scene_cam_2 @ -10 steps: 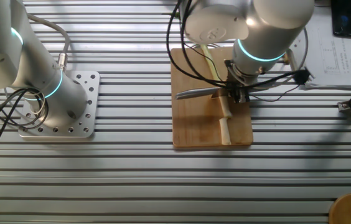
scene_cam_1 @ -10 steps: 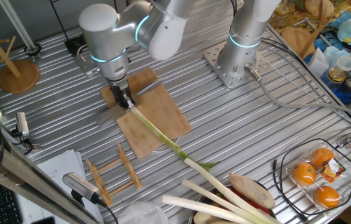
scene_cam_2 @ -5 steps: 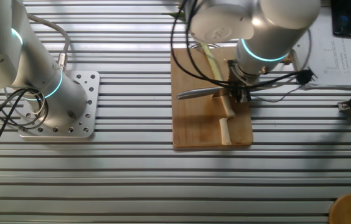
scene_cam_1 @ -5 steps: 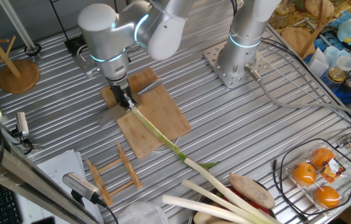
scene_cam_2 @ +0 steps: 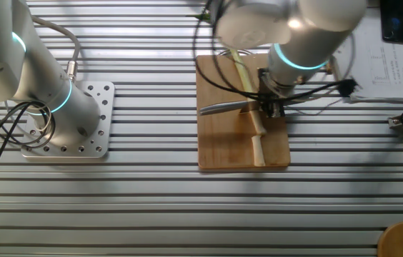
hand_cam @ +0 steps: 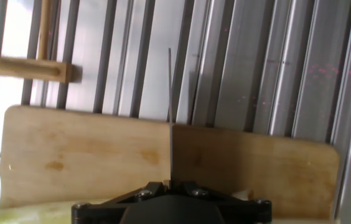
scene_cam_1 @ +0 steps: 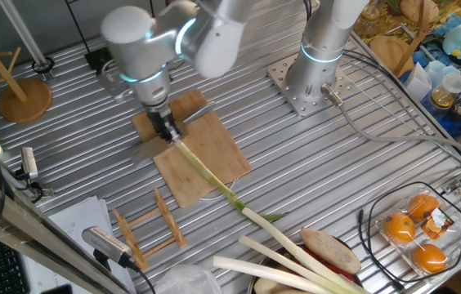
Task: Chop the scallions
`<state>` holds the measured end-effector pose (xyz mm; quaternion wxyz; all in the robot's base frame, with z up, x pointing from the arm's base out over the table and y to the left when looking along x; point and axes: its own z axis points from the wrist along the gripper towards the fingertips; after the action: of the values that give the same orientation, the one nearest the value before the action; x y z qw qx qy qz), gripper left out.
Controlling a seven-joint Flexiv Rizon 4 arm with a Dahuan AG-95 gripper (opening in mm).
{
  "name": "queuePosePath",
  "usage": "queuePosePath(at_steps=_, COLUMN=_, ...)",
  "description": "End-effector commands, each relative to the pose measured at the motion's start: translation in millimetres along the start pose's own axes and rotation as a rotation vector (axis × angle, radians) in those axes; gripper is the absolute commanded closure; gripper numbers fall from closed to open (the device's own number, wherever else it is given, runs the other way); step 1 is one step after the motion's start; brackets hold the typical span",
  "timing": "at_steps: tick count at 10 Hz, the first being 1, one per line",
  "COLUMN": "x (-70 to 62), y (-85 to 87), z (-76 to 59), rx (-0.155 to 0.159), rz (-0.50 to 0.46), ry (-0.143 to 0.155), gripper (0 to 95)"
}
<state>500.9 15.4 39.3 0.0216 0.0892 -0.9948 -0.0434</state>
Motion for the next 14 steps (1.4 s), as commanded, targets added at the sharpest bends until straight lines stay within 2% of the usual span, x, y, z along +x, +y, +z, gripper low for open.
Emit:
queuePosePath(at_steps=1, x=2.7, y=1.3, z=6.6, rx=0.007, rz=-0.006, ry=0.021, gripper=95.0)
queuePosePath(at_steps=3, x=12.4, y=1.9, z=13.7, rx=0.017, rz=-0.010, ry=0.016, gripper=95.0)
queuePosePath(at_steps=4, x=14.5, y=0.9, z=11.1, rx=0.022, rz=-0.018, ry=0.014, gripper=95.0)
queuePosePath(at_steps=5, x=14.4, y=0.6, z=10.6, rx=0.014, rz=-0.016, ry=0.001, gripper=95.0)
queuePosePath(at_steps=6, x=11.3, y=0.2, z=8.5, rx=0.006, rz=-0.013, ry=-0.008, gripper=95.0)
queuePosePath(at_steps=8, x=8.8, y=-1.2, z=12.3, rx=0.012, rz=-0.018, ry=-0.024, gripper=95.0)
queuePosePath(at_steps=9, x=8.8, y=-1.3, z=9.9, rx=0.014, rz=-0.022, ry=-0.020, gripper=95.0)
queuePosePath(at_steps=12, x=0.4, y=-2.0, z=1.7, rx=0.008, rz=-0.020, ry=-0.058, gripper=95.0)
queuePosePath(at_steps=14, x=-6.4, y=-2.6, z=-1.4, rx=0.000, rz=-0.013, ry=-0.063, gripper=95.0)
